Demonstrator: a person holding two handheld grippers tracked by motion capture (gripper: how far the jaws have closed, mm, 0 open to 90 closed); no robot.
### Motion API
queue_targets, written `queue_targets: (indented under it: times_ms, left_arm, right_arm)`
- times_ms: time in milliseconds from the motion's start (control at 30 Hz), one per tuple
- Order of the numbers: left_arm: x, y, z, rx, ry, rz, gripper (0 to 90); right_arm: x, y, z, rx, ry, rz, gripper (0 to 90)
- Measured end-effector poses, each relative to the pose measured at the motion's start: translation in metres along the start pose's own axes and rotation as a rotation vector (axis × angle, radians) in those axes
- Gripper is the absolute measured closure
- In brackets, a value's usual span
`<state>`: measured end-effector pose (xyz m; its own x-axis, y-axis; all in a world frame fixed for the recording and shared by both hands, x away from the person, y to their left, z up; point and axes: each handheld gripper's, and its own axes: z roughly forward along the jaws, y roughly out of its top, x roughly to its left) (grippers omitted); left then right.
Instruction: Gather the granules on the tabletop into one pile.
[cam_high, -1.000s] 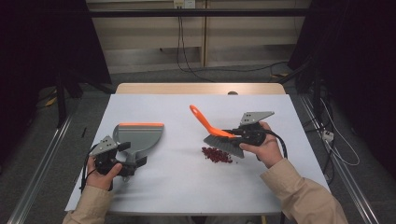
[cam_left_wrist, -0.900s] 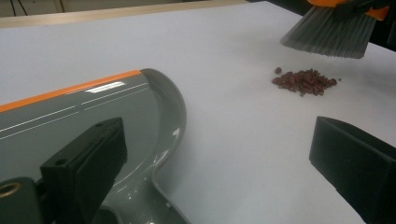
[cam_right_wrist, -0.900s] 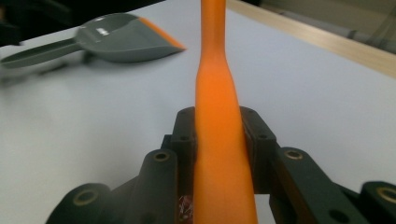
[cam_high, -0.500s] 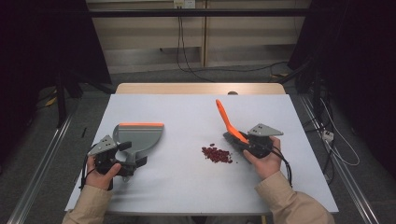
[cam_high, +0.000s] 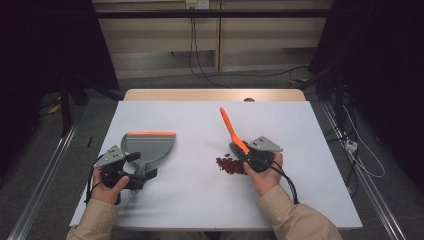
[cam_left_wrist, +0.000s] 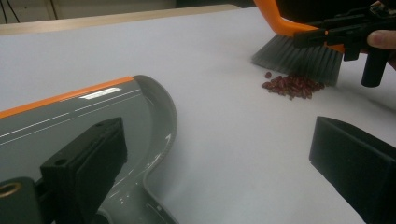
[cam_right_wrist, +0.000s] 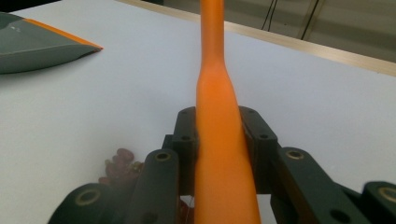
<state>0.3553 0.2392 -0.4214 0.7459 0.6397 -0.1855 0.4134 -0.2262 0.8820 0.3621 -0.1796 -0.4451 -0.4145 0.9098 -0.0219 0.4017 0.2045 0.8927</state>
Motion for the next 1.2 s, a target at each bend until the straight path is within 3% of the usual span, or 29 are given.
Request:
queue_targets:
  times_ms: [267,533,800,1200]
  left_arm:
    - [0.0,0.0,0.0,0.005,-0.002,0.0,4.0]
    - [-0.001,0.0,0.0,0.005,-0.001,0.001,4.0]
    - [-0.002,0.0,0.002,0.007,-0.002,0.006,4.0]
    - [-0.001,-0.001,0.002,0.015,-0.002,0.004,4.0]
  right_arm:
    - [0.005,0.008,0.011,-0.021,0.02,0.009,71.1]
    - [-0.006,0.012,-0.014,-0.039,0.039,0.029,71.1]
    - [0.004,-0.011,-0.029,-0.036,0.036,0.048,71.1]
    - [0.013,0.001,-0.002,-0.067,0.009,0.061,71.1]
